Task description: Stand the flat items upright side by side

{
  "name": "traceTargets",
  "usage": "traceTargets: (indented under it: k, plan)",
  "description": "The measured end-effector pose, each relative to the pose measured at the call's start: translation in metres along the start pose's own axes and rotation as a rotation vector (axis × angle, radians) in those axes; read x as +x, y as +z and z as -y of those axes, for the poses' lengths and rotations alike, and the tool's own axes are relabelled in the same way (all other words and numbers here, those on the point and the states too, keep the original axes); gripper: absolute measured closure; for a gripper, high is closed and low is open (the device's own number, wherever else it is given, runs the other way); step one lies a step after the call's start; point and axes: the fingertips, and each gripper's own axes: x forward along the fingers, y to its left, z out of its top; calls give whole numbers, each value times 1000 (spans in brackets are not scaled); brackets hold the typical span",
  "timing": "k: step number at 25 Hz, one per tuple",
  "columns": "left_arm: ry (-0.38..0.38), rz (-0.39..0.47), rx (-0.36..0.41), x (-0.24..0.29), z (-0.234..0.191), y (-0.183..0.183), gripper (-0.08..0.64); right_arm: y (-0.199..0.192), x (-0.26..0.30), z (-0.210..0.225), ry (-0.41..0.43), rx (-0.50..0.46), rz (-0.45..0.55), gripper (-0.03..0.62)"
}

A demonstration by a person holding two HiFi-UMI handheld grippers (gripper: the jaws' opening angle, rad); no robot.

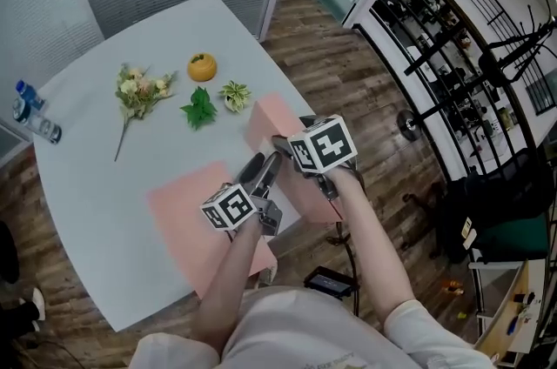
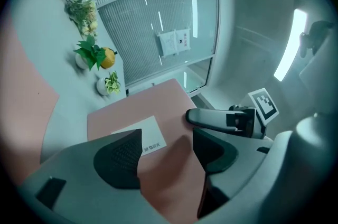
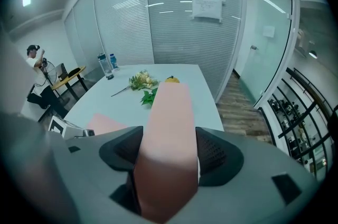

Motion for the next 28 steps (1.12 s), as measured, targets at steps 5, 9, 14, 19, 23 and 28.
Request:
traceTargets:
  k: [5, 9, 14, 19, 23, 28]
  plan:
    - [4, -7, -27, 4, 0, -7, 265, -1, -2, -3, -11, -11, 2, 275]
    - [-23, -9, -49, 5, 6, -9, 270, -2, -5, -3, -11, -7, 14, 278]
    - [-81, 1, -48, 2, 20, -2, 279, -7, -18, -6, -26, 5, 65, 279]
    - [-107, -25, 2, 4, 32, -8, 311, -11, -34, -7, -32, -1, 115, 281]
    - [-152, -34, -6, 3, 40, -10, 294, -9, -48, -10, -23, 2, 187, 281]
    - [-178, -33, 46, 5, 56, -10, 288, -8, -69, -7, -27, 21, 259, 282]
